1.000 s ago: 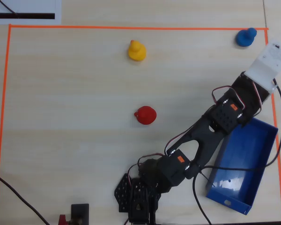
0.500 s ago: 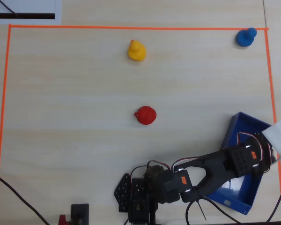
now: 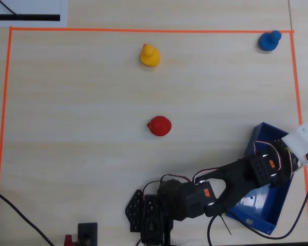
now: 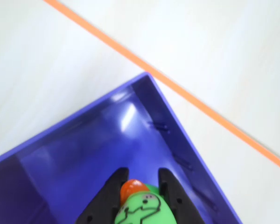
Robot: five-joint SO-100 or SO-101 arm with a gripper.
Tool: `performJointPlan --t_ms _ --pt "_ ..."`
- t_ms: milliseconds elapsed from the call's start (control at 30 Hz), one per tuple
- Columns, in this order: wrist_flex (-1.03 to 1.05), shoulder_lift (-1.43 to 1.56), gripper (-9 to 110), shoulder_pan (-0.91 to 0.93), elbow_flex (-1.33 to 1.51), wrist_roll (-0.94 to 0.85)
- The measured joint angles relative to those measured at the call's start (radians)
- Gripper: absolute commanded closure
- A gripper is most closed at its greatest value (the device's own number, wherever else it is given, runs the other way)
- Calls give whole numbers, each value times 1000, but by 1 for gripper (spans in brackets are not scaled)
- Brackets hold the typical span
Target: Grasp green duck and put it into box.
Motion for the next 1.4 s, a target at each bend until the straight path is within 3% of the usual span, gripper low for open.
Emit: performJointPlan --t_ms 633,967,1133,1400 --pt "-54 -48 88 -11 0 -12" --pt "-54 5 91 -51 9 -8" --pt "38 189 100 -262 9 112" --pt "362 630 101 -845 190 235"
